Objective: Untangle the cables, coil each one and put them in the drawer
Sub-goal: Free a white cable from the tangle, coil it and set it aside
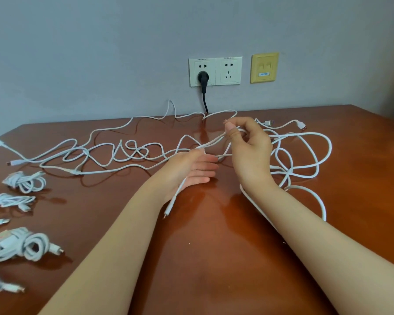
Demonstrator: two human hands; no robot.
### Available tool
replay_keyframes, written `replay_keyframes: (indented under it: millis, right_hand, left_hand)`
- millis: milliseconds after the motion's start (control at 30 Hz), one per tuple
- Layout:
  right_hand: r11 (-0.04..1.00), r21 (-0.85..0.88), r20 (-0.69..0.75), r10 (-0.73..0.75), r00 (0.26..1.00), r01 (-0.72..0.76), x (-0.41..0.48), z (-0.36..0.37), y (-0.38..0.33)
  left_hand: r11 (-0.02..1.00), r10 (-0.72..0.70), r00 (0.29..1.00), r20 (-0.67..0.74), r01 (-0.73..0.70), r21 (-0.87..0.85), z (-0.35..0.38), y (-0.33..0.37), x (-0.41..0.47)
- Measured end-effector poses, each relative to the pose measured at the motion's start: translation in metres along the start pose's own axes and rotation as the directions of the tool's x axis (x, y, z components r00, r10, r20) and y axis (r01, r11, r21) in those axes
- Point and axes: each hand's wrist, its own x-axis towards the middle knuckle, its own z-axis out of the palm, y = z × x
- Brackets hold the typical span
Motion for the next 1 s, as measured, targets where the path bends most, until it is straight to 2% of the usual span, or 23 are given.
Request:
replay_keyframes:
  millis: [67,167,267,367,467,567,667,767,867,967,1000]
  right_hand:
    - [1.0,-0.018,-0.001,0.023,1.0,-0.023,0.001,0.0,0.001]
    - [0.98,-0.176,0.111,0.115,0.987,-0.094,0.0,0.002,0.008]
    - [0.909,-0.394,0.323,0.277,0.905,-0.137,-0.003,0.006,0.016]
    - [0.889,-0.445,0.444,0.327,0.834,-0.112,-0.008,0.007,0.015]
    - [0.874,-0.483,0.604,0.29,0.742,0.051,-0.013,0.005,0.005]
    - [0.805,-0.53,0.742,0.29,0.604,0.265,-0.015,0.002,-0.003]
    - [0.855,-0.459,0.802,0.282,0.527,0.241,-0.017,0.002,-0.007]
    - [0.908,-0.372,0.817,0.22,0.532,0.195,-0.016,0.001,-0.003]
    - [0.916,-0.343,0.814,0.181,0.552,0.206,-0.013,-0.001,0.001]
    - [0.943,-0.316,0.735,0.175,0.656,0.103,-0.005,-0.004,0.002]
    - [0.941,-0.32,0.709,0.157,0.687,0.115,-0.002,-0.006,0.002]
  left_hand:
    - [0.991,0.01,1.0,0.024,-0.007,-0.132,0.001,-0.003,0.002]
    - [0.936,0.005,0.999,-0.039,-0.018,-0.353,0.002,-0.005,0.005]
    - [0.862,0.014,0.996,-0.094,-0.059,-0.504,-0.001,-0.005,0.006]
    - [0.807,0.009,0.992,-0.129,-0.083,-0.585,-0.003,-0.007,0.006]
    - [0.791,0.005,0.987,-0.16,-0.102,-0.603,-0.004,-0.008,0.008]
    - [0.726,0.025,0.977,-0.213,-0.164,-0.668,-0.009,-0.004,0.012]
    - [0.676,0.02,0.974,-0.228,-0.181,-0.714,-0.019,-0.003,0.013]
    - [0.615,0.029,0.972,-0.233,-0.201,-0.763,-0.027,-0.002,0.013]
    - [0.581,0.043,0.971,-0.236,-0.216,-0.784,-0.032,-0.001,0.013]
    - [0.601,0.048,0.976,-0.214,-0.199,-0.774,-0.038,-0.001,0.011]
    - [0.616,0.044,0.977,-0.21,-0.192,-0.764,-0.038,-0.001,0.011]
